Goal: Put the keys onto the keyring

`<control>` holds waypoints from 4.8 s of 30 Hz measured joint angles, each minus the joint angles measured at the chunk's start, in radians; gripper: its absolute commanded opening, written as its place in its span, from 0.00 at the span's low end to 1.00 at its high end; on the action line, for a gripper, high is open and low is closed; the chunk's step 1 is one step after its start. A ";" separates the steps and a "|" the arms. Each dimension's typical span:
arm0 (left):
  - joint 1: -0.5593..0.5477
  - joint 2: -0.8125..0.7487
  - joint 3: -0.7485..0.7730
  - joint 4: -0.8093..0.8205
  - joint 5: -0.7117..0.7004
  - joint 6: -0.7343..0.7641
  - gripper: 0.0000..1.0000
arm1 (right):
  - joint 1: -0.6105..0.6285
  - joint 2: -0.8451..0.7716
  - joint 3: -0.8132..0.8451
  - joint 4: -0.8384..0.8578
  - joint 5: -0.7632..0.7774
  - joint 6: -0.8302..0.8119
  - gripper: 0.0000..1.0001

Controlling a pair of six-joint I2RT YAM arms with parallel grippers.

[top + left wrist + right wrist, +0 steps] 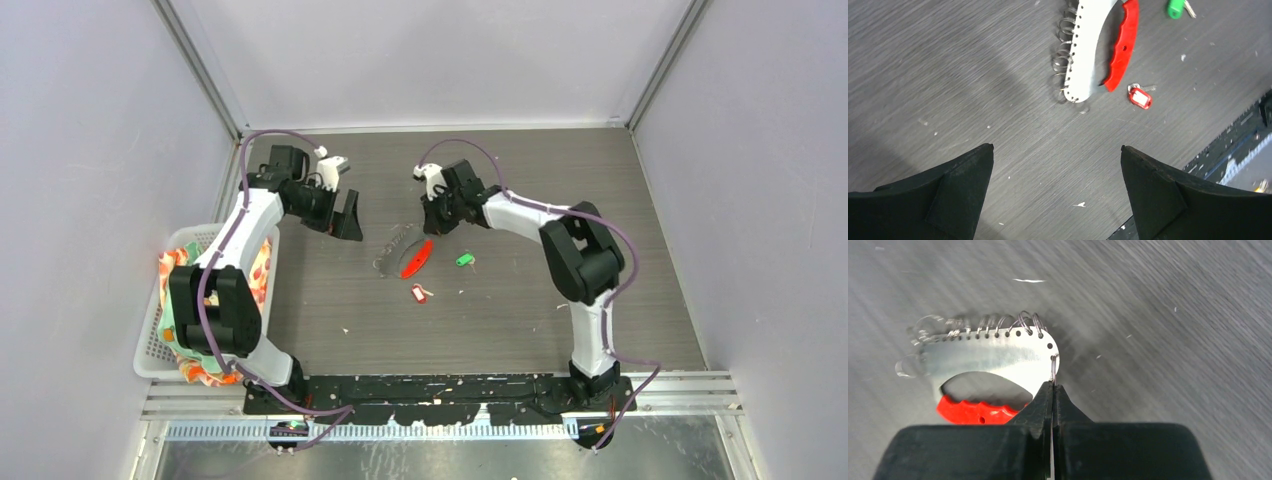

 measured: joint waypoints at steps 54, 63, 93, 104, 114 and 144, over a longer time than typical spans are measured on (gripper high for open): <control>-0.163 -0.616 0.075 -0.494 0.550 0.667 0.36 | 0.581 -0.801 -0.231 0.035 -0.061 -0.109 0.01; -0.229 -0.605 0.093 -0.587 0.552 0.721 0.38 | 0.596 -0.795 -0.178 0.014 -0.046 -0.117 0.01; -0.249 -0.662 0.059 -0.439 0.483 0.631 0.03 | 0.611 -0.733 -0.094 -0.105 -0.032 -0.121 0.01; -0.281 -0.669 0.033 -0.375 0.436 0.568 0.00 | 0.610 -0.695 -0.015 -0.217 -0.001 -0.113 0.23; -0.284 -0.880 -0.207 0.100 0.532 0.304 0.00 | 0.612 -1.065 -0.355 0.062 0.090 -0.106 0.64; -0.285 -0.903 -0.212 0.566 0.837 0.132 0.00 | 0.612 -1.113 -0.439 0.378 -0.075 -0.030 0.34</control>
